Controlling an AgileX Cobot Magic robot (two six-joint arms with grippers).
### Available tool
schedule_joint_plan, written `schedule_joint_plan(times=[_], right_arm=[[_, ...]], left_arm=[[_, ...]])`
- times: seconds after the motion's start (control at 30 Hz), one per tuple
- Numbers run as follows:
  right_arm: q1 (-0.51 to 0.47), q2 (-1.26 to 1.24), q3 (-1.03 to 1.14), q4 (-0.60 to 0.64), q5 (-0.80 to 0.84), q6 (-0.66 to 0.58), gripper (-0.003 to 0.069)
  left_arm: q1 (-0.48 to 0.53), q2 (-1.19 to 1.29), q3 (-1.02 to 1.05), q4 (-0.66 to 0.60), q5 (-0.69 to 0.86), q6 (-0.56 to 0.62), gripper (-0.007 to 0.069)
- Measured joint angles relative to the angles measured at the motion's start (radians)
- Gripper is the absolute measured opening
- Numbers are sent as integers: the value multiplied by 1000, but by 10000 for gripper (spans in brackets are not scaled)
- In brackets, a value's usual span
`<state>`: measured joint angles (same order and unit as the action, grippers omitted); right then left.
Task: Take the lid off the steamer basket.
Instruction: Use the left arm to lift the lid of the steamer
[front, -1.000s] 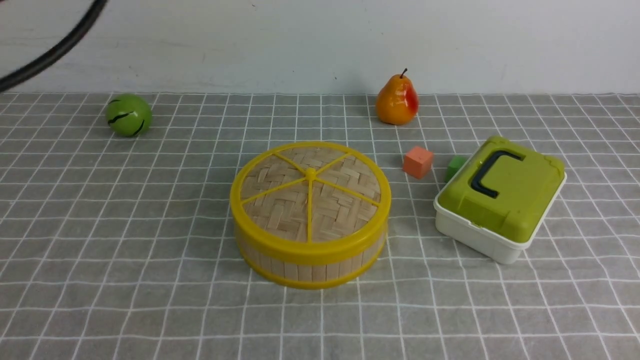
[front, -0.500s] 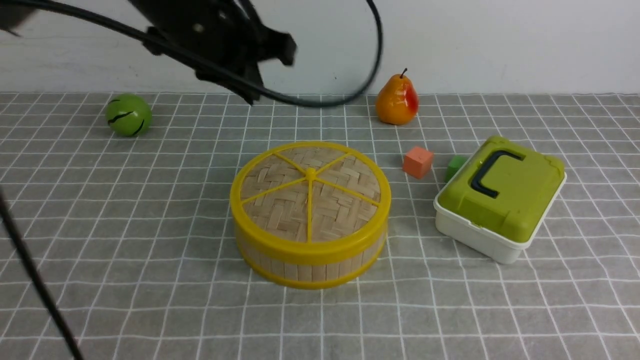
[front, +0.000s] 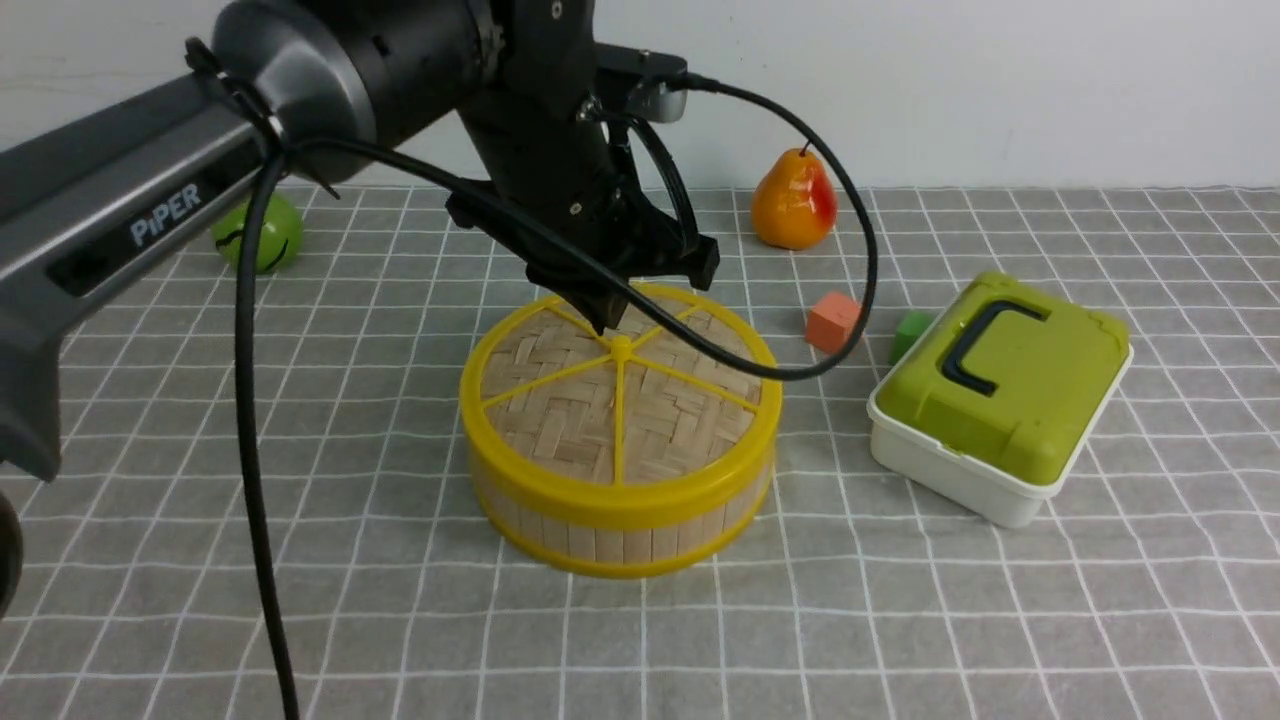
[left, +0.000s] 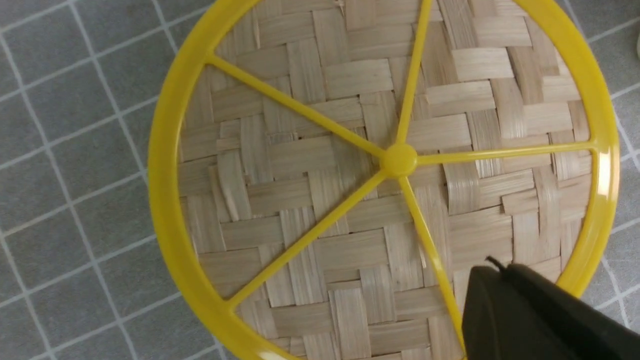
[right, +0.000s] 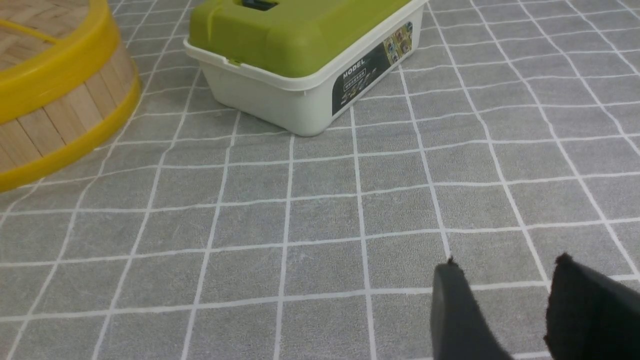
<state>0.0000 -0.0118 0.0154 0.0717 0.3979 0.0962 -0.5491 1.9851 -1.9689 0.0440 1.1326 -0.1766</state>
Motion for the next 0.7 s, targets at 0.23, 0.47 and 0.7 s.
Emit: schedule_joint_plan(times=[0.23, 0.47, 0.7], right_arm=[[0, 0, 0, 0, 0, 0, 242], [0, 0, 0, 0, 0, 0, 242], [0, 0, 0, 0, 0, 0, 244]], left_arm=[[0, 18, 0, -3, -7, 0, 122], [0, 60, -3, 14, -62, 0, 344], [0, 118, -3, 87, -130, -1, 357]])
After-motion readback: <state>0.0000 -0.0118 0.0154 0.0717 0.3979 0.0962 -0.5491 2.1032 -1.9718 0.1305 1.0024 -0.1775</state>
